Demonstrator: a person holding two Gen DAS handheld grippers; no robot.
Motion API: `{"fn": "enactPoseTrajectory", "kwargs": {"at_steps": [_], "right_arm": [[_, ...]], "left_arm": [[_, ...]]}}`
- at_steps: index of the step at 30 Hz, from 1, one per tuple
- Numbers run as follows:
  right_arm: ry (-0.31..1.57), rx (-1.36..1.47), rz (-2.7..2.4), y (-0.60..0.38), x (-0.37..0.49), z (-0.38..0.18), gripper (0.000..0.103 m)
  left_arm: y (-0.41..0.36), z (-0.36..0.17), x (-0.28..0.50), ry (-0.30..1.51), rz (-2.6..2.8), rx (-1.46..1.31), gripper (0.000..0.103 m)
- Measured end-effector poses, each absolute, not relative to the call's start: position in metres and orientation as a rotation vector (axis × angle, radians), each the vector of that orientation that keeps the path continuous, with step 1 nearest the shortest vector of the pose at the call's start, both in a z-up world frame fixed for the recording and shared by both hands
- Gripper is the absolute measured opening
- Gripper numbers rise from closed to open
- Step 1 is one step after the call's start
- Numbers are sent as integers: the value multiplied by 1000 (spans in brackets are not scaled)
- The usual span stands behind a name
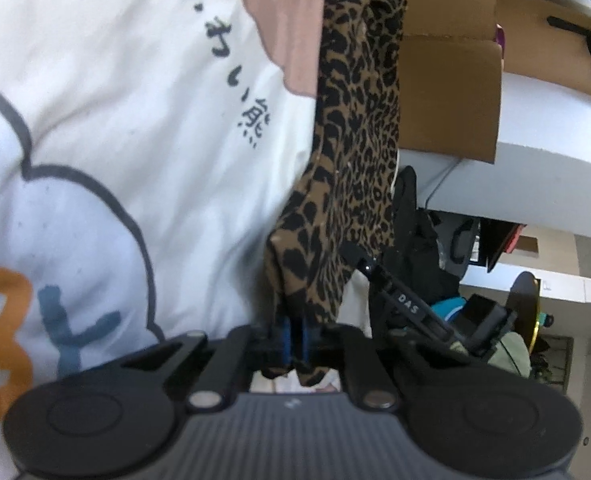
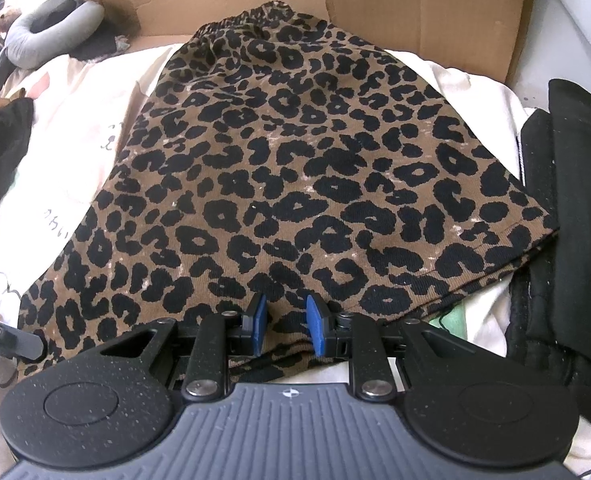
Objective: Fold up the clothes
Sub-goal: 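Lift the shorts off the quilt with the left tool, letting them hang, then move the right tool to the hanging shorts and close on them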
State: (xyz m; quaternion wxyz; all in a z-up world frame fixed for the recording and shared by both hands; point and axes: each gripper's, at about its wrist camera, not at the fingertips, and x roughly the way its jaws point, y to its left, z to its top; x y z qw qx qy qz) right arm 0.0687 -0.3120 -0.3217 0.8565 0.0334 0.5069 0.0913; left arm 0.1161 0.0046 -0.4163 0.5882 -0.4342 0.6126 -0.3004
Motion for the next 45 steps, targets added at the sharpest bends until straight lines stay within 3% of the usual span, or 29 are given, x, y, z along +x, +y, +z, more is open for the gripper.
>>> {"fn": "enactPoseTrajectory", "kwargs": {"at_steps": [12,16,24,28,34,45], "right_arm": [[966,256,47,-363,36,-301,33],[925,360,16,-386,23,-299,42],[913,609,-37,-427,23,-318,42],[868,729,-52,-445,32,-327,50],[854,807,-100,-464,48,-341,50],[850,564,-74,-459,75,-323,50]], "left_arm": [[5,-395,118,1433,-677,-912,5],[4,-387,121,1441,-670,-867,5],[14,-379,125,1442,-661,-833,5],[17,-378,126,1440,-653,-824,5],[19,-371,129,1428,-643,-805,4],[44,-351,139,1374,-570,-758,4]]}}
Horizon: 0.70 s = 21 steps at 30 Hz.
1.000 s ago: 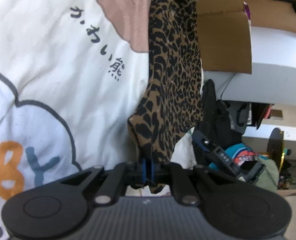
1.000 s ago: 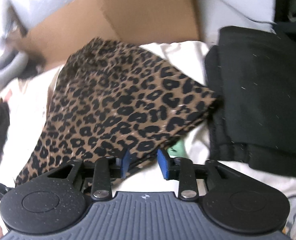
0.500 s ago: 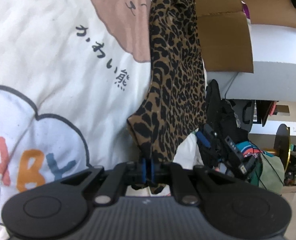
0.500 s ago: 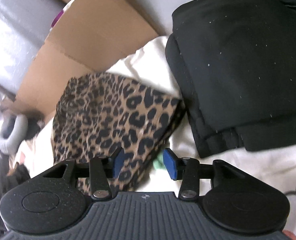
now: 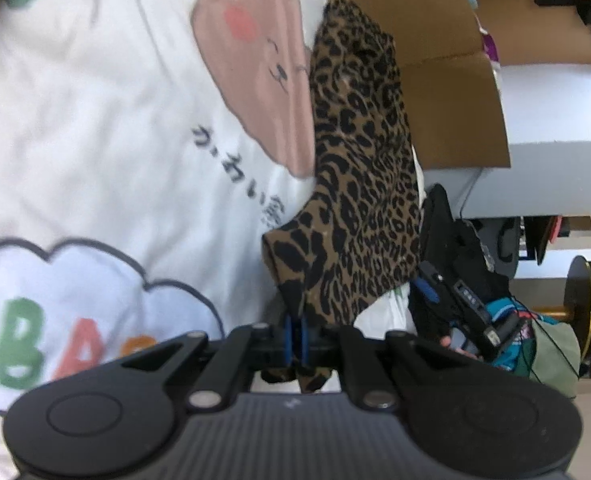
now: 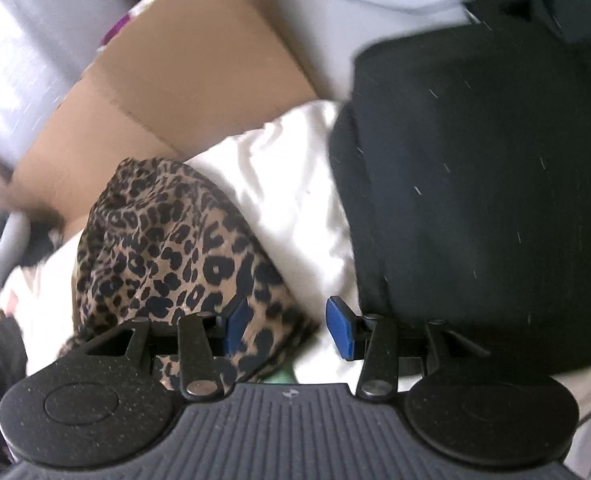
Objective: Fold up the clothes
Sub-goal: 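Move the right tool to the hanging shorts and close on them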
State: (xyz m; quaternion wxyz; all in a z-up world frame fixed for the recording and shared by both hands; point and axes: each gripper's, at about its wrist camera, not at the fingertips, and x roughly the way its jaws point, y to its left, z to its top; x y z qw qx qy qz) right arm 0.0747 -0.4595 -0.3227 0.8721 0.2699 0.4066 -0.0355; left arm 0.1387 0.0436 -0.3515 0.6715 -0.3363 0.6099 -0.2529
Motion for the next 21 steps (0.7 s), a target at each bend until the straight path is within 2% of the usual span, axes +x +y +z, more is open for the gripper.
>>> {"fn": "enactPoseTrajectory", "kwargs": {"at_steps": [9,21], "right_arm": [[892,368,69,-431,109,-323,45],[991,331,117,-425,140,-354,42]], "left_arm": [[59,-344,148,1339,-503,-717,4],[71,-351,154,1330,-473,-709,4]]}}
